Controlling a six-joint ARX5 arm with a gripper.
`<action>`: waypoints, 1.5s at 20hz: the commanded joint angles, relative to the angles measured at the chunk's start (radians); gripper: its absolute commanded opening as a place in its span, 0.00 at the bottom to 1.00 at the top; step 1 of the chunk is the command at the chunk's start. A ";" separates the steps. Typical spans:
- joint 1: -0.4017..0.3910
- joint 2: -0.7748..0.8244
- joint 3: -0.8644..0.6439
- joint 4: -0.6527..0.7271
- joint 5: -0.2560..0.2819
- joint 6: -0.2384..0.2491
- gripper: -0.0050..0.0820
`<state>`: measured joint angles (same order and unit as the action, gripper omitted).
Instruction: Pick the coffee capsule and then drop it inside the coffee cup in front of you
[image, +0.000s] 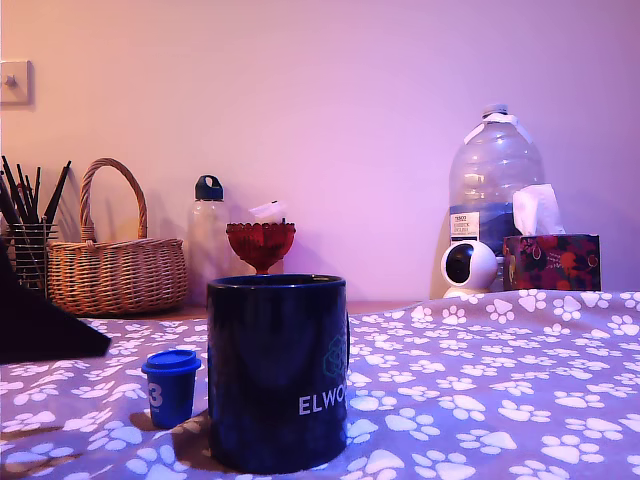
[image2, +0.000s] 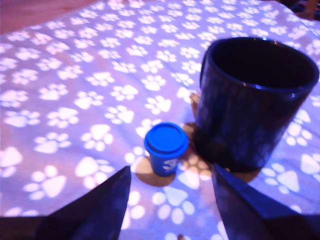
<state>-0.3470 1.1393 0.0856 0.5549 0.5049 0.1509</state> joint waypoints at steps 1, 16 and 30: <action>-0.002 0.049 0.039 0.020 0.005 0.016 0.59; -0.070 0.498 0.229 0.083 0.007 0.060 0.61; -0.074 0.505 0.238 0.122 -0.015 0.054 0.32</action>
<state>-0.4171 1.6402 0.3237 0.6670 0.4896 0.2020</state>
